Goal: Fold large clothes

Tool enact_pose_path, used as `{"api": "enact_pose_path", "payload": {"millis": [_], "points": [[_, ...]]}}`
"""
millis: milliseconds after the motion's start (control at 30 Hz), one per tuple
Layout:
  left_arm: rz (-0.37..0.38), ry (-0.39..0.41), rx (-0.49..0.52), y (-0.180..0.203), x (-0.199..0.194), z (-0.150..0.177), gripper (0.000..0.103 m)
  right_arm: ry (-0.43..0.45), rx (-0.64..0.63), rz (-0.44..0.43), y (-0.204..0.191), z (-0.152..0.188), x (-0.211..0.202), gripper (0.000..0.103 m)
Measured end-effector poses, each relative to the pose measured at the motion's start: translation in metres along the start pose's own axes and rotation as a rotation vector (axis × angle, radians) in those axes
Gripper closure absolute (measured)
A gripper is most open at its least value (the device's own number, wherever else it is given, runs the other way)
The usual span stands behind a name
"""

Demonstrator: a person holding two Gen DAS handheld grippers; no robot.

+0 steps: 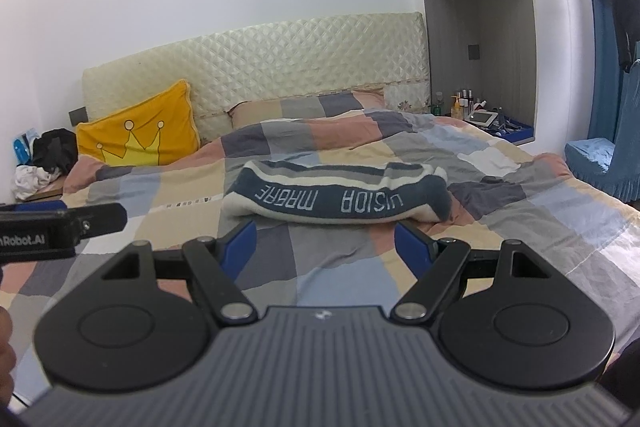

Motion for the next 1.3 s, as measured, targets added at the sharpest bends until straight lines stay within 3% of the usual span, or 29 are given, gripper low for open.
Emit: {"api": "enact_pose_path", "payload": {"millis": [567, 667, 1133, 1200, 1300], "points": [[-0.011, 0.012, 0.003, 0.002, -0.003, 0.0, 0.006, -0.006, 0.007, -0.003, -0.001, 0.0, -0.003, 0.025], [-0.014, 0.017, 0.007, 0.003, -0.005, 0.0, 0.006, -0.003, 0.005, -0.002, -0.001, -0.001, -0.004, 0.015], [-0.015, 0.029, 0.006, 0.005, -0.011, 0.004, 0.006, -0.021, 0.012, 0.009, 0.005, 0.0, 0.001, 0.014], [-0.013, 0.032, 0.005, 0.006, -0.012, 0.004, 0.006, -0.022, 0.023, 0.006, 0.005, 0.0, 0.0, 0.0], [-0.012, 0.033, 0.004, 0.006, -0.013, 0.003, 0.006, -0.022, 0.024, 0.008, 0.006, 0.001, -0.001, 0.0]]}}
Point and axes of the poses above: each gripper's, at about its wrist camera, not at the fingertips, and x roughly the way its jaws point, y to its right, z to its underside, the point moved 3 cm from there along x, roughly the way its jaws point, and after that the axes turned 6 degrees about -z, right-handed, at the moved point
